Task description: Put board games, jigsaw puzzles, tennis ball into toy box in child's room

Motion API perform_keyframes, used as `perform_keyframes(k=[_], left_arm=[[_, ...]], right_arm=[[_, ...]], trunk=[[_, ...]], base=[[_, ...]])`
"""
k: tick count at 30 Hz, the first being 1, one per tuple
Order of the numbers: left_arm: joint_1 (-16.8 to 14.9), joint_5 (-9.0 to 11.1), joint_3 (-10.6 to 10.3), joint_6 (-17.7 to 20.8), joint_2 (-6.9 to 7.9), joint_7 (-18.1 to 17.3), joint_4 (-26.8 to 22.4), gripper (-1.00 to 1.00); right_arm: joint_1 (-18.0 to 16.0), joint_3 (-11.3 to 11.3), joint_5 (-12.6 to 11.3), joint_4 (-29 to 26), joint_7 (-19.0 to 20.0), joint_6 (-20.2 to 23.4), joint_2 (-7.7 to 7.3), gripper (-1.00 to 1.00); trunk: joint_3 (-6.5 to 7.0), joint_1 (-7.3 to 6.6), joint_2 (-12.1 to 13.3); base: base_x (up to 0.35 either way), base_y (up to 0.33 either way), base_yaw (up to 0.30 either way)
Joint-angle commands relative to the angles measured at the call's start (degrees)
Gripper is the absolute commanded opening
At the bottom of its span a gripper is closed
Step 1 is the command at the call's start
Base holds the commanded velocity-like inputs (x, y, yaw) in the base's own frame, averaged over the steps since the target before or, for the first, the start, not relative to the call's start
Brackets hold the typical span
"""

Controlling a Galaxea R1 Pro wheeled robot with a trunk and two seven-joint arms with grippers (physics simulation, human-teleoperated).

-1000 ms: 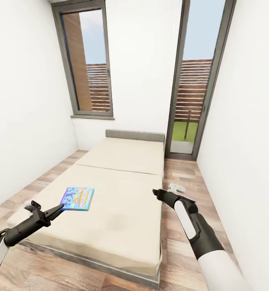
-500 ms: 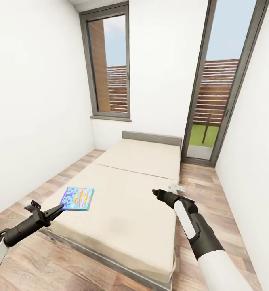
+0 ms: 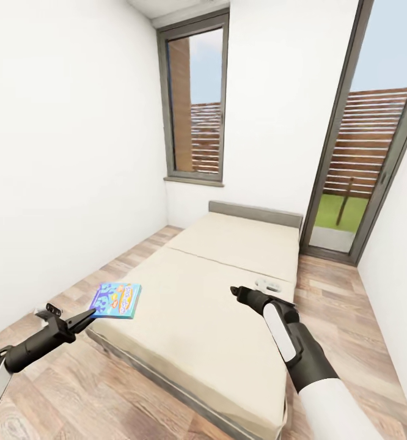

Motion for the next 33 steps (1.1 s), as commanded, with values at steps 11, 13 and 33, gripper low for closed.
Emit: perform_keyframes(k=[11, 13, 33], left_arm=[[-0.05, -0.01, 0.14, 0.58, 0.17, -0.24, 0.01, -1.0], [-0.05, -0.01, 0.14, 0.61, 0.17, -0.24, 0.01, -1.0], [-0.05, -0.01, 0.05, 0.49, 0.18, -0.24, 0.01, -1.0]], right_arm=[[-0.03, 0.11, -0.51, -0.08, -0.56, 0.14, -0.01, 1.0], [-0.03, 0.11, -0.52, -0.08, -0.55, 0.14, -0.01, 1.0], [-0.03, 0.16, -0.35, -0.08, -0.58, 0.14, 0.07, 1.0]], trunk=[[2.22, -2.42, 4.38], [2.64, -2.86, 5.19], [6.78, -7.25, 13.21]], base=[[0.0, 0.0, 0.272], [0.0, 0.0, 0.272], [0.0, 0.0, 0.272]])
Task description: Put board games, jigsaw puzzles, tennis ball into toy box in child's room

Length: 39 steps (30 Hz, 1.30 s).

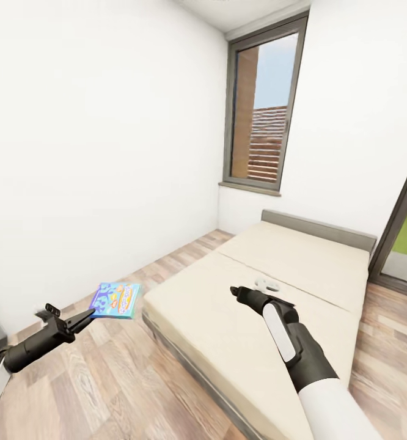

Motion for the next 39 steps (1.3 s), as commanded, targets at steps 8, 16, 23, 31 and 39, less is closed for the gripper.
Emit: perform_keyframes(k=[8, 16, 23, 31, 39], left_arm=[[-0.05, -0.01, 0.04, -0.34, -0.03, -0.24, 0.08, -1.0], [-0.05, 0.35, 0.12, -0.38, -0.01, -0.24, 0.24, -1.0], [-0.05, 0.43, 0.13, -0.86, -0.08, -0.24, 0.27, -1.0], [-0.05, 0.34, 0.09, -1.01, -0.09, -0.24, 0.27, -1.0], [-0.05, 0.34, 0.05, -1.08, -0.17, -0.24, 0.27, -1.0]], right_arm=[[-0.04, 0.07, -0.6, -0.09, -0.57, 0.14, 0.04, 1.0], [-0.04, 0.07, -0.6, -0.09, -0.52, 0.14, 0.04, 1.0], [-0.04, 0.09, -0.59, -0.09, -0.6, 0.14, 0.06, 1.0], [-0.04, 0.16, -0.56, -0.09, -0.57, 0.14, 0.03, 1.0], [-0.04, 0.16, -0.56, -0.09, -0.6, 0.14, 0.02, 1.0]], trunk=[[1.05, -1.1, 1.97], [1.27, -1.1, 1.97], [1.47, -1.1, 1.97], [1.69, -1.1, 1.97], [1.91, -1.1, 1.97]], base=[[0.0, 0.0, 0.272], [0.084, 0.0, 0.272], [0.105, 0.0, 0.272], [0.22, 0.0, 0.272], [0.107, 0.054, 0.272]])
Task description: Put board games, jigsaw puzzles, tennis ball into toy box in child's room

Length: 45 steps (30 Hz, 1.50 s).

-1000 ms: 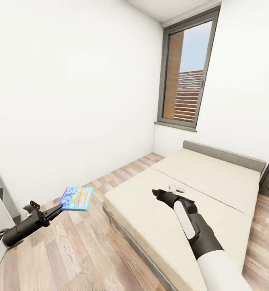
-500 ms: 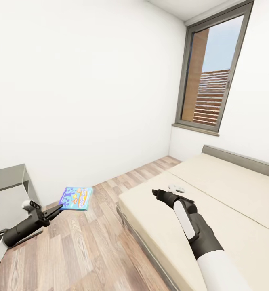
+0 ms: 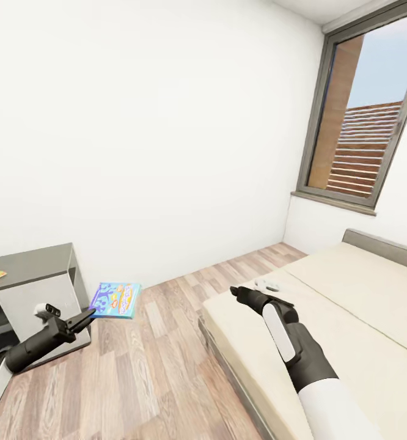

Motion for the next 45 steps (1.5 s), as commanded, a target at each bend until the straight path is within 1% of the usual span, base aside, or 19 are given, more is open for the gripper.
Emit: perform_keyframes(k=[1, 8, 16, 32, 40, 45], left_arm=[[-0.05, 0.03, 0.05, 0.57, 0.0, -0.24, 0.01, -1.0], [-0.05, -0.09, 0.05, 0.62, 0.0, -0.24, 0.01, -1.0], [-0.05, -0.14, 0.05, 0.49, 0.0, -0.24, 0.01, -1.0], [-0.05, -0.23, -0.04, 0.48, -0.07, -0.24, 0.01, -1.0], [-0.05, 0.03, 0.06, 0.47, 0.0, -0.24, 0.01, -1.0], [-0.04, 0.09, 0.06, 0.47, 0.0, -0.24, 0.01, -1.0]], right_arm=[[-0.04, 0.07, -0.62, -0.08, -0.54, 0.15, -0.02, 1.0], [-0.04, 0.07, -0.77, -0.13, -0.5, 0.15, 0.04, 1.0], [-0.04, 0.23, -0.71, -0.32, -0.46, 0.15, 0.1, 1.0], [-0.04, 0.25, -0.65, -0.26, -0.47, 0.16, 0.1, 1.0], [-0.04, 0.25, -0.78, -0.26, -0.47, 0.18, 0.08, 1.0], [-0.04, 0.25, -0.74, -0.26, -0.47, 0.15, 0.06, 1.0]], trunk=[[-0.05, 0.01, -0.07], [0.13, 0.01, -0.07], [0.16, 0.01, -0.07], [0.16, 0.01, -0.07], [0.16, 0.01, -0.07], [1.06, -1.08, 1.94]], base=[[0.01, 0.048, 0.272], [0.003, 0.011, 0.258], [0.109, 0.048, 0.124], [0.121, 0.048, 0.285], [0.021, 0.001, 0.291], [0.001, 0.0, 0.291]])
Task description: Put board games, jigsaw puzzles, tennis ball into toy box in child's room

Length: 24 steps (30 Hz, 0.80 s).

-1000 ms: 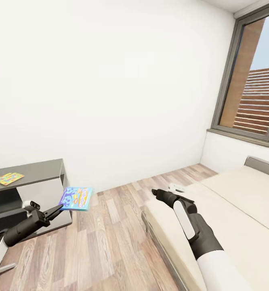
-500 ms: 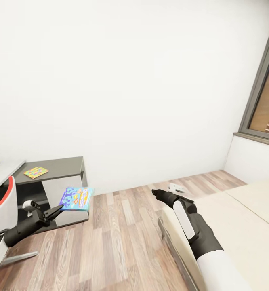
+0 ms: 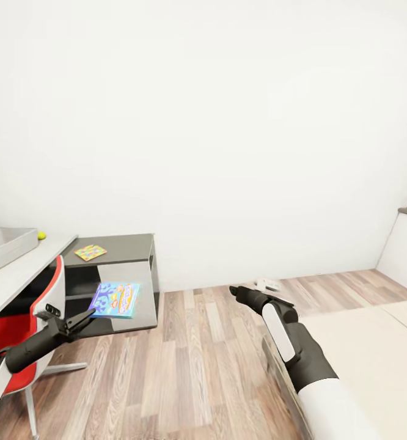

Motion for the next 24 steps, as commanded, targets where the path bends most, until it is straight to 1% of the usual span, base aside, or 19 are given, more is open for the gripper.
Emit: perform_keyframes(k=[1, 5, 7, 24], left_arm=[[-0.04, -0.02, 0.06, 0.58, -0.04, -0.25, 0.0, -1.0], [-0.06, -0.07, 0.05, 0.58, -0.08, -0.25, 0.0, -1.0], [-0.07, -0.08, 0.05, 0.58, -0.09, -0.25, 0.0, -1.0], [-0.03, -0.26, -0.03, 0.58, -0.33, -0.25, 0.0, -1.0]], right_arm=[[-0.04, 0.08, -0.67, -0.09, -0.52, 0.14, -0.02, 1.0], [-0.04, 0.08, -0.89, -0.09, -0.47, 0.14, -0.03, 1.0], [-0.04, 0.08, -0.94, -0.09, -0.46, 0.14, -0.03, 1.0], [-0.04, 0.08, -1.05, -0.14, -0.42, 0.14, -0.07, 1.0]], trunk=[[0.1, -0.22, 0.35], [0.82, -1.1, 1.96], [1.18, -1.53, 2.76], [4.23, -5.27, 9.58]], base=[[0.0, 0.0, 0.291], [0.0, 0.0, 0.274], [0.0, 0.0, 0.122], [0.0, 0.0, 0.009]])
